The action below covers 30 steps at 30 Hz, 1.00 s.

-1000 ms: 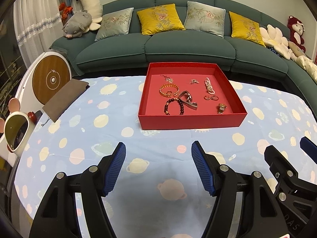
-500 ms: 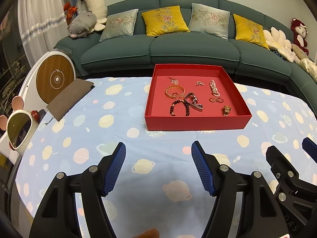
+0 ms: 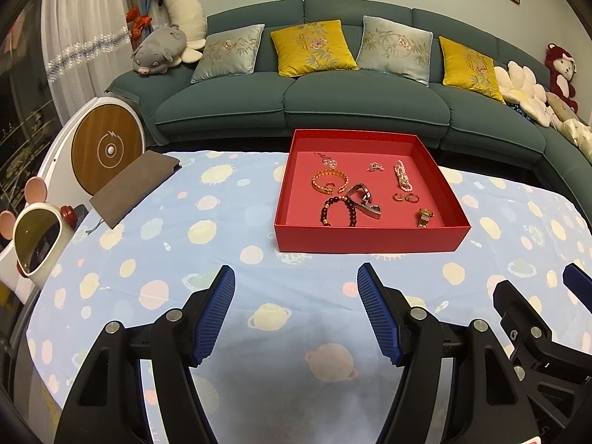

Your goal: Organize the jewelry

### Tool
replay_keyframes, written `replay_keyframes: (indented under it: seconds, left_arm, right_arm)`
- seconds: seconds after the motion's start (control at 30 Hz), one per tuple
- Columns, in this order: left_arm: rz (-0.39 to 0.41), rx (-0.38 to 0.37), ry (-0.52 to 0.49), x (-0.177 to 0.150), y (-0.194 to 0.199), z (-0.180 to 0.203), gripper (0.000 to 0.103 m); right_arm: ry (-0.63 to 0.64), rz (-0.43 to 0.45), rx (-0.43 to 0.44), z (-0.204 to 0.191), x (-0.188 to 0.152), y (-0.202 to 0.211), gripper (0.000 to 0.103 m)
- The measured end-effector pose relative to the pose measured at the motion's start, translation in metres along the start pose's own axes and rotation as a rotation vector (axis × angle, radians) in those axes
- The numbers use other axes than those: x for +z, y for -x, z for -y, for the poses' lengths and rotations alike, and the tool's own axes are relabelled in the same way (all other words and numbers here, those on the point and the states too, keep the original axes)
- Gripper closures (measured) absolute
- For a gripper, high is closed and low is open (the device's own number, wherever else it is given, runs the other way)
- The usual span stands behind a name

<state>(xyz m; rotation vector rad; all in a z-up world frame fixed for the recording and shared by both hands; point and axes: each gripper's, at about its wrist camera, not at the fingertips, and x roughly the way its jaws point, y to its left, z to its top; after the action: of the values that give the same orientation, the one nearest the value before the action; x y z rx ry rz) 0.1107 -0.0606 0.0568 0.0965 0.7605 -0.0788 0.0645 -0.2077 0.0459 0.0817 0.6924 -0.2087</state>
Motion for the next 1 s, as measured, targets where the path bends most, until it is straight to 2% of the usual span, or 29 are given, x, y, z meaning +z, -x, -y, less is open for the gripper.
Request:
replay_keyframes:
  seconds: [1.0]
  left_arm:
    - [-0.007,0.016,0.015,-0.0004,-0.0058,-0.0061,0.037]
  right_arm:
    - [0.002,-0.004,-0.005,0.0000,-0.0006,-0.0011,0.014]
